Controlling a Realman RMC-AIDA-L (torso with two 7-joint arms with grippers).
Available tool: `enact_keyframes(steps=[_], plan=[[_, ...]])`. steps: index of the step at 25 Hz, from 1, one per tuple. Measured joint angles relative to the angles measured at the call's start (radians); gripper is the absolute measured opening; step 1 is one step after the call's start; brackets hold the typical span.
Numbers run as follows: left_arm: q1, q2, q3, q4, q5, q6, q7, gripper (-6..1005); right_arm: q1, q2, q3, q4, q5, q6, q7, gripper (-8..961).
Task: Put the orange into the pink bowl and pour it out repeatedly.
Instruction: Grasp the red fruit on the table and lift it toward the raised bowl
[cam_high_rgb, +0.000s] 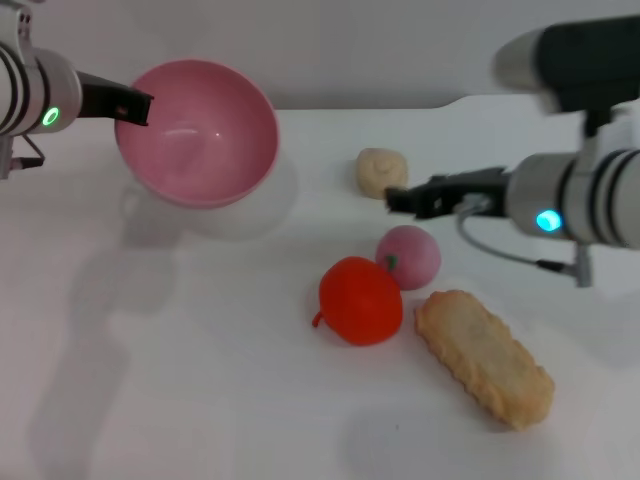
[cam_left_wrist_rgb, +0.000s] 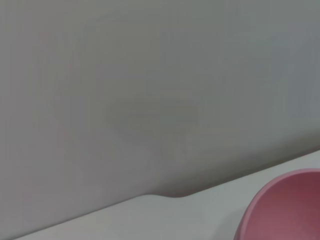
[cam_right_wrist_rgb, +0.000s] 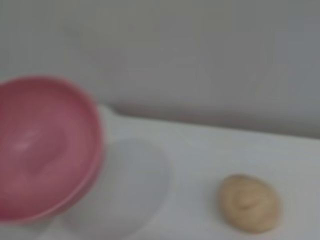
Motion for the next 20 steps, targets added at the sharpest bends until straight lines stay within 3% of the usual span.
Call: enact_keyframes(steps=[10, 20], plan=[[-0.072, 0.002, -0.002, -0.096, 0.000, 0.003, 0.005, 45, 0.074, 0.001, -0.105, 0.090, 0.079, -0.041, 0.003, 619], [-0.082, 0.002, -0.003, -0.098, 0.023, 0.005, 0.000, 45, 0.100, 0.002, -0.123, 0.190, 0.158, -0.051, -0.004, 594]])
